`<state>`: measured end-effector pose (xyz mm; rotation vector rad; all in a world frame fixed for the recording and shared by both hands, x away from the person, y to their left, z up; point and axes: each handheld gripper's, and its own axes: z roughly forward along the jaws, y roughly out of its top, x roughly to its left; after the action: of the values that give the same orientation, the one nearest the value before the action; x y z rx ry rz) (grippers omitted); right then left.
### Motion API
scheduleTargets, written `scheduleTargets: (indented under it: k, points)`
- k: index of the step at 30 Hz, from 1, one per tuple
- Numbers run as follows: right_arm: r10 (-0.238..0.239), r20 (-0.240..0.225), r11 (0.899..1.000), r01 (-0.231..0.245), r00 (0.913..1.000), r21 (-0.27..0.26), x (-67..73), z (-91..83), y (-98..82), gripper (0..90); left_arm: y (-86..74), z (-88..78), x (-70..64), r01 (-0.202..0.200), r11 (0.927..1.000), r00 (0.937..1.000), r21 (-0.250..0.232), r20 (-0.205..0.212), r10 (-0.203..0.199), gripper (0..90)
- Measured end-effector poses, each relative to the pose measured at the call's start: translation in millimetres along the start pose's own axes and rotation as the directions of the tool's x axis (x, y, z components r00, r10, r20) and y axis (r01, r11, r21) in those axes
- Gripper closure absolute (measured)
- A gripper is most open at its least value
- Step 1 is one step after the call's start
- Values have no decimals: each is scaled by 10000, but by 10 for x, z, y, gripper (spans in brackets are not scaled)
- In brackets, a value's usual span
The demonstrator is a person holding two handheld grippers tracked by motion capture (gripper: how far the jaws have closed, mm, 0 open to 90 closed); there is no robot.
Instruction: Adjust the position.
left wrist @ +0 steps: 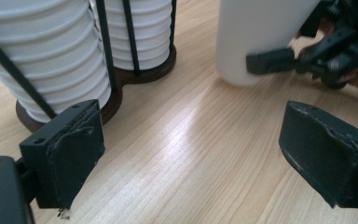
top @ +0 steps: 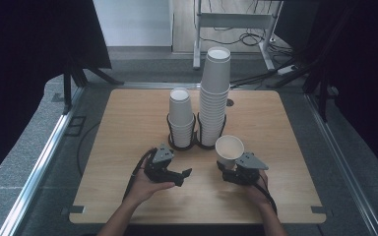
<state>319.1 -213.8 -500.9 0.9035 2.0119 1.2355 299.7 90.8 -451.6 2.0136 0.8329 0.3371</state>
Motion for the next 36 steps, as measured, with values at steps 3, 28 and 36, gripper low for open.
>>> scheduleTargets:
  k: [3, 28, 36]
  points:
    - [90, 231, 10000, -90, 9997, 10, -68, -9, -13, 193, -10, 9, 11, -1, 10000, 10000, 96, 54, 0, 87]
    - [287, 2631, 9898, -642, 9644, 1274, -559, 13, -224, 190, -112, 150, 58, -113, 9937, 9999, 1117, 128, 99, 134]
    - [-94, 3070, 9892, -361, 9516, 1422, -537, 24, -226, 121, -127, 180, 45, -245, 9898, 9995, 1407, 248, 212, 137]
